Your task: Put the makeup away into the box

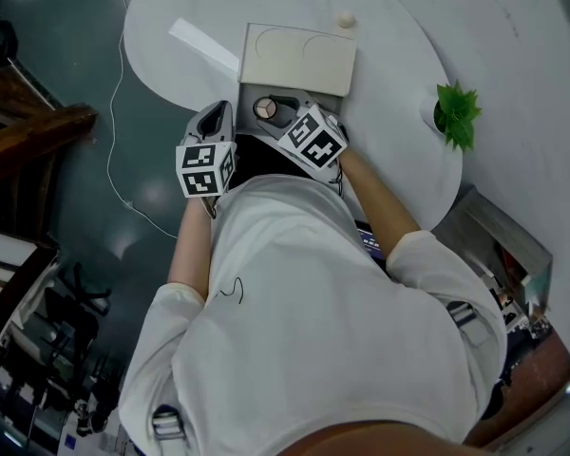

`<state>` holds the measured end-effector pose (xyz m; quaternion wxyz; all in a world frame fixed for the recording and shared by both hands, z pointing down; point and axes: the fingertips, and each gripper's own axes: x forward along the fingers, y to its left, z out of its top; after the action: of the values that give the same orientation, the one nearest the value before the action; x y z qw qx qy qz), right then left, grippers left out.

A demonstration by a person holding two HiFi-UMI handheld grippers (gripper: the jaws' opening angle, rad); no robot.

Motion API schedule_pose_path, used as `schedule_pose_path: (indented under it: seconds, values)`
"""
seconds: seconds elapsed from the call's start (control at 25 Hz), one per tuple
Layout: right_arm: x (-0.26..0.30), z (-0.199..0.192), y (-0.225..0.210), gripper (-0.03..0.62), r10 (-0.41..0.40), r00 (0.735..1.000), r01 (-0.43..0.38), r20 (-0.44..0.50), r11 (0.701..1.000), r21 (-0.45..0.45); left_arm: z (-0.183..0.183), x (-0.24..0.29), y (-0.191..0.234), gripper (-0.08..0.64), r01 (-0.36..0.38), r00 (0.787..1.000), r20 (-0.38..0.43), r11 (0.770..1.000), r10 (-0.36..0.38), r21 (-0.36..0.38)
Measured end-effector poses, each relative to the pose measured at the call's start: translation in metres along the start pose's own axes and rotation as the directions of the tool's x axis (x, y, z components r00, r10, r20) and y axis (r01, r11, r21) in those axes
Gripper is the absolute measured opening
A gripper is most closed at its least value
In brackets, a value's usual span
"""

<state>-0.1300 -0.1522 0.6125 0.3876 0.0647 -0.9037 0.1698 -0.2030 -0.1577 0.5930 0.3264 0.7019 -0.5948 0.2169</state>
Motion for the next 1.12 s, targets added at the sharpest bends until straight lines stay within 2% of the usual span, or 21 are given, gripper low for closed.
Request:
schedule_pose_path:
  seconds: [0.12, 0.28, 0.6, 0.88, 1.12]
  values:
    - [0.013, -0.010, -0.005, 0.211, -0.013, 0.997, 0.016, -0.072, 0.999, 0.039, 0.001, 0.002, 0.010, 0.020, 0.002, 1.000, -0.011, 1.000, -0.002, -0.002]
    - [0.025, -0.020, -0.009, 0.212, -0.022, 0.992, 0.034, -0.123, 0.995, 0.096, 0.001, 0.007, 0.019, 0.020, 0.020, 0.999, -0.028, 1.000, -0.020, 0.002]
    - [0.031, -0.044, -0.018, 0.212, -0.084, 0.972, 0.104, -0.219, 0.991, 0.079, -0.002, 0.016, 0.011, 0.020, 0.072, 0.996, -0.056, 0.997, -0.071, 0.015]
    - [0.027, -0.054, -0.022, 0.213, -0.116, 0.965, 0.131, -0.236, 0.990, 0.051, -0.007, 0.015, -0.002, 0.020, 0.094, 0.994, -0.065, 0.995, -0.091, 0.032]
    - [0.013, -0.042, -0.021, 0.250, -0.143, 0.975, 0.150, -0.173, 0.988, 0.033, -0.006, 0.009, -0.006, 0.020, 0.097, 0.994, -0.062, 0.994, -0.094, 0.050]
